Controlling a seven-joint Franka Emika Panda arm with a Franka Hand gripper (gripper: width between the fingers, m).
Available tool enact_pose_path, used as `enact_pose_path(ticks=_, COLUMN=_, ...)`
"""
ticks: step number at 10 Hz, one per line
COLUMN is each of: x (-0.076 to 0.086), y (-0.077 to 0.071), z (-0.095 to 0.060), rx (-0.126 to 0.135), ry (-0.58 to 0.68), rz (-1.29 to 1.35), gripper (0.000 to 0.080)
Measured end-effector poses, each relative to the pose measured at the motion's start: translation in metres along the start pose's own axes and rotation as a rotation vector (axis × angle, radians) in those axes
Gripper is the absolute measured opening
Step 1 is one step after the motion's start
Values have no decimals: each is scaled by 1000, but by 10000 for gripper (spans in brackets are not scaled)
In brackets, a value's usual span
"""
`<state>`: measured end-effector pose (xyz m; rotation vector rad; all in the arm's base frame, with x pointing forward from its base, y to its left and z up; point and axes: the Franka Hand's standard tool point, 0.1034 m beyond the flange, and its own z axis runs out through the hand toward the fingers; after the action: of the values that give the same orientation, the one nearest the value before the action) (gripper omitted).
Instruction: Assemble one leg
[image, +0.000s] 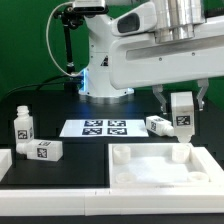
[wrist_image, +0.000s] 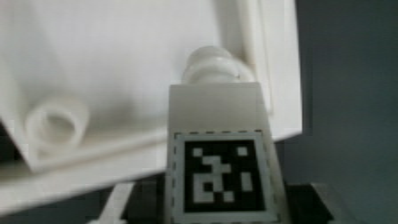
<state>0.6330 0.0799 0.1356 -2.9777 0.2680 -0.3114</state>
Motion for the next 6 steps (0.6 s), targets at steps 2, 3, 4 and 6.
enact_pose_path(ticks=2, x=18, y=-16, z=-2, rx=22, ry=195, rz=-50, gripper=284)
enact_pose_path(ticks=3, x=15, y=-16, z=-4, rx=35, ry=237, rz=-28, gripper=284)
enact_pose_path(ticks=4, x=16, y=-16, z=-4, rx=44, ry=318, rz=-30, gripper=284)
enact_pose_path(ticks=6, x=13, y=-15, z=2, rx=42, ry=339, rz=-41, gripper=284)
